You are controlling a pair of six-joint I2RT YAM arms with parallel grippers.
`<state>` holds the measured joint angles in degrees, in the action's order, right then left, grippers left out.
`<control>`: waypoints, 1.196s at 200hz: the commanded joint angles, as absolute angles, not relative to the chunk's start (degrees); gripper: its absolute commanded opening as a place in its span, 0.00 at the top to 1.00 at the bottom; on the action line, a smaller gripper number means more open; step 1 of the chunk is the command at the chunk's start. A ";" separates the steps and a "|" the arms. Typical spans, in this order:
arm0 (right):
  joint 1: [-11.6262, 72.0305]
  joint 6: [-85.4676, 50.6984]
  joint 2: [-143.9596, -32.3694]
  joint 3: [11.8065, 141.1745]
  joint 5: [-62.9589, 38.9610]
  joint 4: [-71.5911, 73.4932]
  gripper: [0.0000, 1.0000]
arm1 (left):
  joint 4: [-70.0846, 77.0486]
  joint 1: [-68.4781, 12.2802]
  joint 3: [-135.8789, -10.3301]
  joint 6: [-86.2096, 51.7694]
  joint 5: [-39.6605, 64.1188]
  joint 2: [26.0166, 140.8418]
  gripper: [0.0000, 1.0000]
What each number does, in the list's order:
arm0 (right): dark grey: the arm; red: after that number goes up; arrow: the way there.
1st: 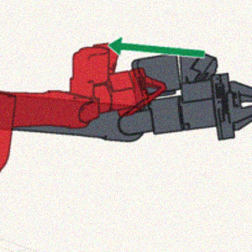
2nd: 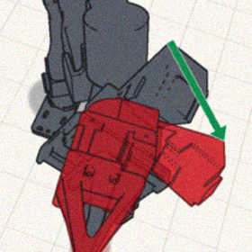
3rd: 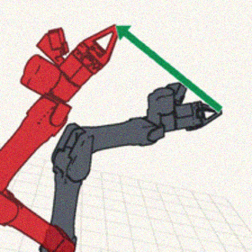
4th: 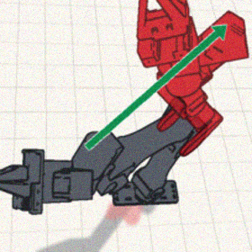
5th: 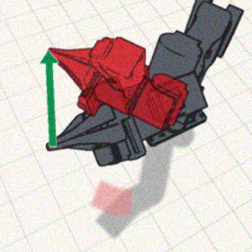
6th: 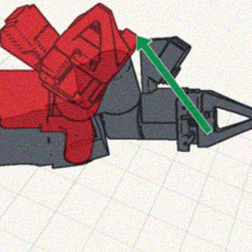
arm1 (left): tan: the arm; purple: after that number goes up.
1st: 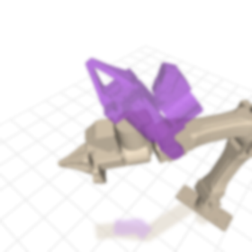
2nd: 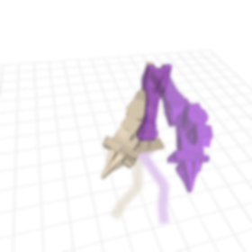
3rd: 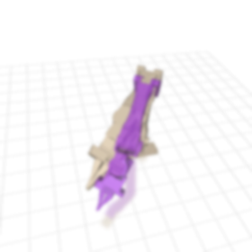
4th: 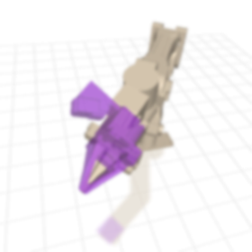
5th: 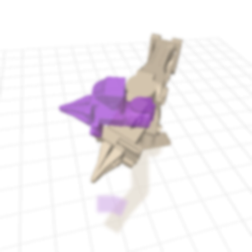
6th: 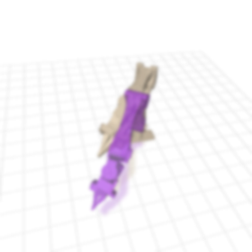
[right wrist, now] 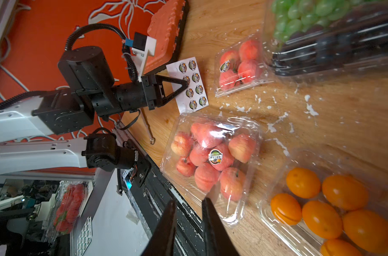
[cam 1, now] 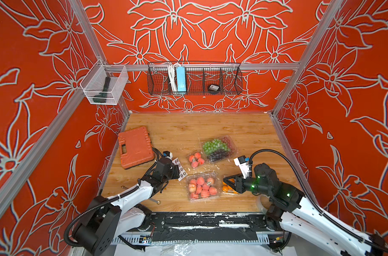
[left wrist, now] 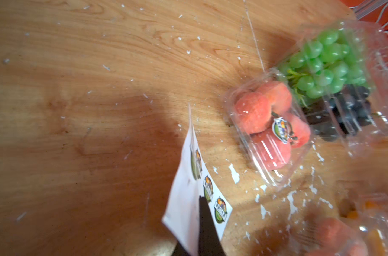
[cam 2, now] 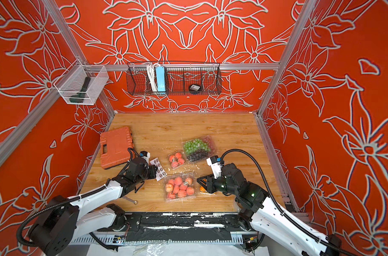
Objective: Label fruit boxes
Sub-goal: Stick the label on the fruit box.
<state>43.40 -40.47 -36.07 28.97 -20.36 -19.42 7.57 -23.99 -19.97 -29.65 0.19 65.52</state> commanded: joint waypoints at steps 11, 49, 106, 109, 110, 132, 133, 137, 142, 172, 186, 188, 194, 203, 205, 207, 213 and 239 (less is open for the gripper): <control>41.12 -41.41 -39.01 25.39 -22.98 -20.26 0.77 | 4.98 -23.82 -21.63 -29.87 -3.77 67.47 0.93; 38.36 -40.96 -41.93 23.11 -24.75 -18.15 0.77 | 4.18 -23.82 -21.82 -30.13 -5.58 68.12 0.64; 35.20 -40.31 -46.20 20.74 -26.47 -14.25 0.78 | 3.76 -23.77 -20.86 -30.39 -5.96 66.06 0.44; 35.10 -40.13 -46.40 20.88 -26.13 -14.61 0.78 | 3.58 -23.77 -20.87 -30.39 -6.04 65.85 0.43; 35.08 -40.02 -46.49 20.95 -26.03 -14.73 0.78 | 3.55 -23.79 -20.85 -30.40 -6.10 65.79 0.42; 34.80 -39.34 -46.90 21.14 -24.04 -16.39 0.79 | 3.88 -23.82 -20.06 -30.63 -6.33 63.98 0.38; 34.80 -39.31 -46.83 21.16 -23.93 -16.41 0.79 | 3.87 -23.77 -20.05 -30.65 -6.33 63.90 0.38; 34.85 -39.23 -46.77 21.25 -23.53 -16.76 0.79 | 3.87 -23.81 -19.96 -30.65 -6.33 63.66 0.38; 34.81 -39.10 -46.51 21.27 -22.92 -17.16 0.79 | 3.79 -23.79 -19.87 -30.59 -6.26 63.27 0.38; 34.65 -38.35 -47.22 21.53 -20.63 -18.90 0.78 | 3.96 -23.81 -19.29 -30.51 -5.76 61.55 0.38; 34.49 -37.85 -48.85 21.52 -21.08 -18.69 0.78 | 4.28 -23.82 -18.93 -30.50 -5.06 61.09 0.38; 34.46 -37.76 -48.97 21.53 -21.05 -18.71 0.78 | 4.30 -23.80 -18.97 -30.50 -5.02 61.02 0.38; 34.45 -37.67 -49.57 21.61 -20.71 -18.80 0.78 | 4.37 -23.82 -18.83 -30.50 -4.93 60.94 0.38; 34.45 -37.62 -49.97 21.79 -19.64 -19.27 0.78 | 4.31 -23.75 -18.79 -30.48 -4.92 60.74 0.38; 34.45 -37.62 -50.00 21.90 -19.37 -19.50 0.78 | 4.29 -23.80 -18.78 -30.49 -4.92 60.67 0.38; 34.45 -37.55 -50.03 22.00 -18.95 -19.75 0.78 | 4.28 -23.81 -18.80 -30.50 -4.92 60.69 0.38; 34.45 -37.30 -49.99 22.30 -17.98 -20.81 0.79 | 4.22 -23.80 -18.72 -30.50 -4.92 60.56 0.38; 34.45 -37.10 -48.65 22.76 -14.89 -23.84 0.79 | 4.82 -23.81 -18.46 -30.34 -4.33 60.23 0.38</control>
<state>34.72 -38.35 -49.60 21.63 -19.31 -19.35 4.80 -23.99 -19.00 -29.85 -4.62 61.10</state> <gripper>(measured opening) 0.213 0.622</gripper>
